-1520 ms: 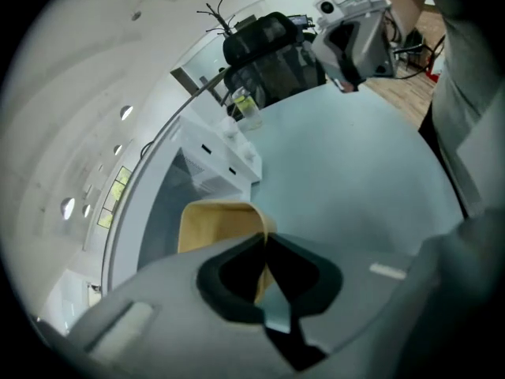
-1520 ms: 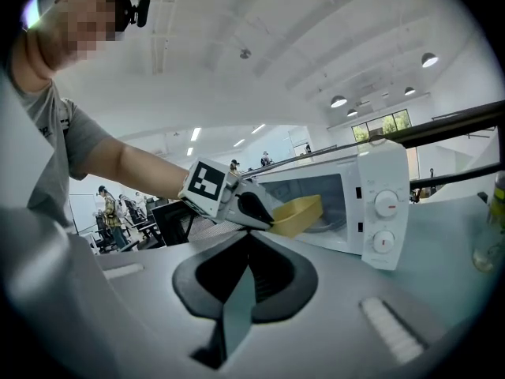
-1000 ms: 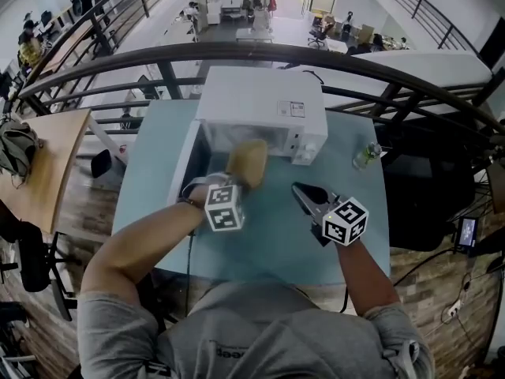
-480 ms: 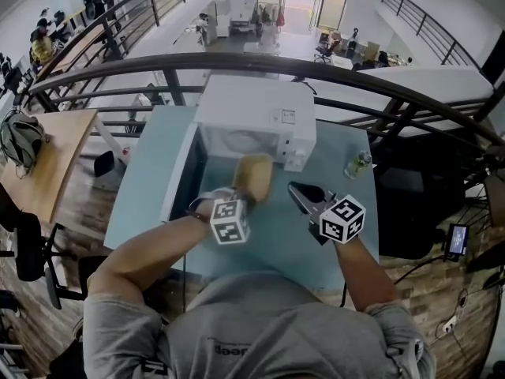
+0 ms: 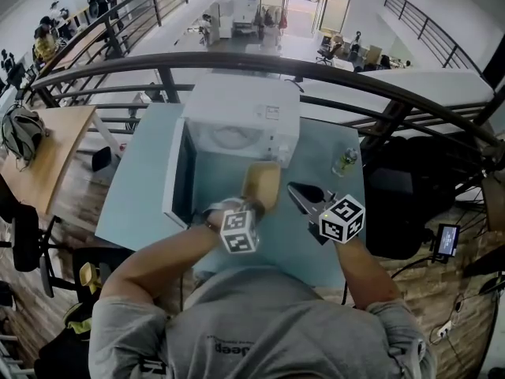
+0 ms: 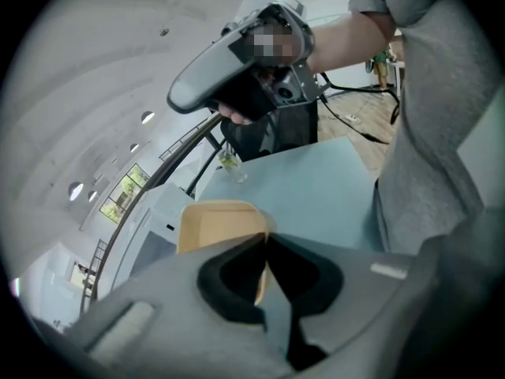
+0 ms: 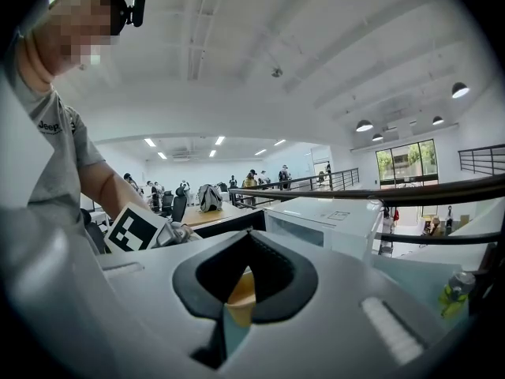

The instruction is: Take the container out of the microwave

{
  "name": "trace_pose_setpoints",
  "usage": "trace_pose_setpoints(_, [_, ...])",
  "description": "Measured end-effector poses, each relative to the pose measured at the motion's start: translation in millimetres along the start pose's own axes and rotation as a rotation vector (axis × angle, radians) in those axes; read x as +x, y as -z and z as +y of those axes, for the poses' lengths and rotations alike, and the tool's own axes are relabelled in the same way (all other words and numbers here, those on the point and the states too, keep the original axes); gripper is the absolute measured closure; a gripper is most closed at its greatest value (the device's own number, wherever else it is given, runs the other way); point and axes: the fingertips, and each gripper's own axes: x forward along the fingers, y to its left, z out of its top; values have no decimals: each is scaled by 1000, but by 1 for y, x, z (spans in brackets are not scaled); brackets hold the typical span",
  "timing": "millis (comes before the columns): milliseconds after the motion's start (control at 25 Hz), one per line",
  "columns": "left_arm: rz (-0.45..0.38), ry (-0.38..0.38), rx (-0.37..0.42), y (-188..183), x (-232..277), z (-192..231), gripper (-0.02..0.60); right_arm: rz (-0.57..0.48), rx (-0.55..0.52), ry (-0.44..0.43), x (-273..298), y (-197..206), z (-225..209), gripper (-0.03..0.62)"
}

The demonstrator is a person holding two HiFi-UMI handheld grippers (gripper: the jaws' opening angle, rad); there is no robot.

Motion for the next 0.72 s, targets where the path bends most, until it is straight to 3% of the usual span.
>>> trace_pose_setpoints(320, [0, -6, -35, -8, -2, -21, 551, -1, -4, -16, -18, 4, 3, 591])
trace_pose_setpoints(720, [4, -13, -72, 20, -25, -44, 551, 6, -6, -31, -1, 6, 27, 591])
